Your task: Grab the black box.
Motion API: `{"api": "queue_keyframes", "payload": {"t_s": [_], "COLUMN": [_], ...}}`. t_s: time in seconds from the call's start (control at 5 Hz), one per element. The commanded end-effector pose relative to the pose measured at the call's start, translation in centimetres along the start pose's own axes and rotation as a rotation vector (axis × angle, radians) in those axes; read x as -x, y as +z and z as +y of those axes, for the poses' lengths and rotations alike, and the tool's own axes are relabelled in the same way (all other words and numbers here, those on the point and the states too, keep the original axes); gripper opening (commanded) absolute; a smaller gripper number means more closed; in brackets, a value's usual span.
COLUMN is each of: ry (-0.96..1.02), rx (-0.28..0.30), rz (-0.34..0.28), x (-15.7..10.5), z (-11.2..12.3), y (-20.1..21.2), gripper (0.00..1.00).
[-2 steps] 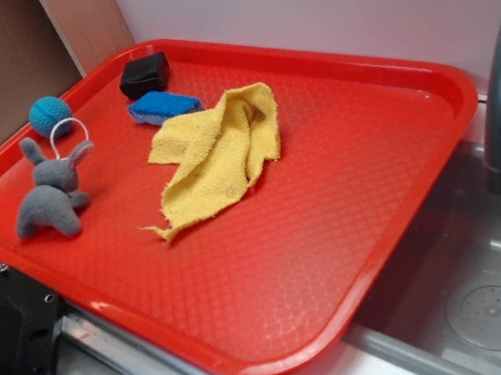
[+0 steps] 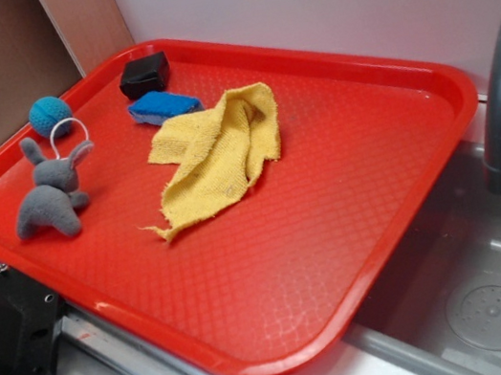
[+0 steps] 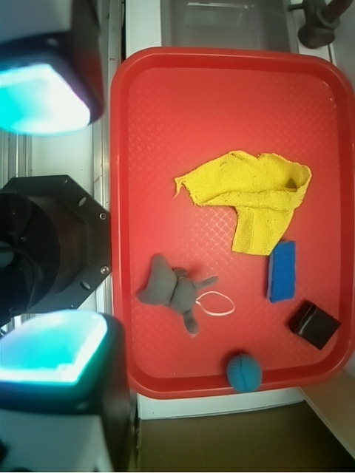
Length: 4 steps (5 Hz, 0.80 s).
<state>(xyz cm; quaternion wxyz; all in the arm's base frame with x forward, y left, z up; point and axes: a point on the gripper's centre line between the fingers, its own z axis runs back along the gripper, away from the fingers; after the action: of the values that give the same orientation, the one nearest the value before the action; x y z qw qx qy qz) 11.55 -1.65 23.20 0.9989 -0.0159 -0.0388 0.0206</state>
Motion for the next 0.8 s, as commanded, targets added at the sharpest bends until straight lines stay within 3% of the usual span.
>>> {"api": "queue_keyframes", "payload": {"t_s": [0.0,0.2,0.6], "ry": [0.326,0.452,0.649], "rx": [0.056,0.039,-0.028], "rz": [-0.103,-0.204,-0.286], "x": [-2.8,-4.7,-10.0], "z": [2.2,3.7,7.0], "y": [-2.5,-5.1,-9.4], "gripper": [1.00,1.00,1.00]}}
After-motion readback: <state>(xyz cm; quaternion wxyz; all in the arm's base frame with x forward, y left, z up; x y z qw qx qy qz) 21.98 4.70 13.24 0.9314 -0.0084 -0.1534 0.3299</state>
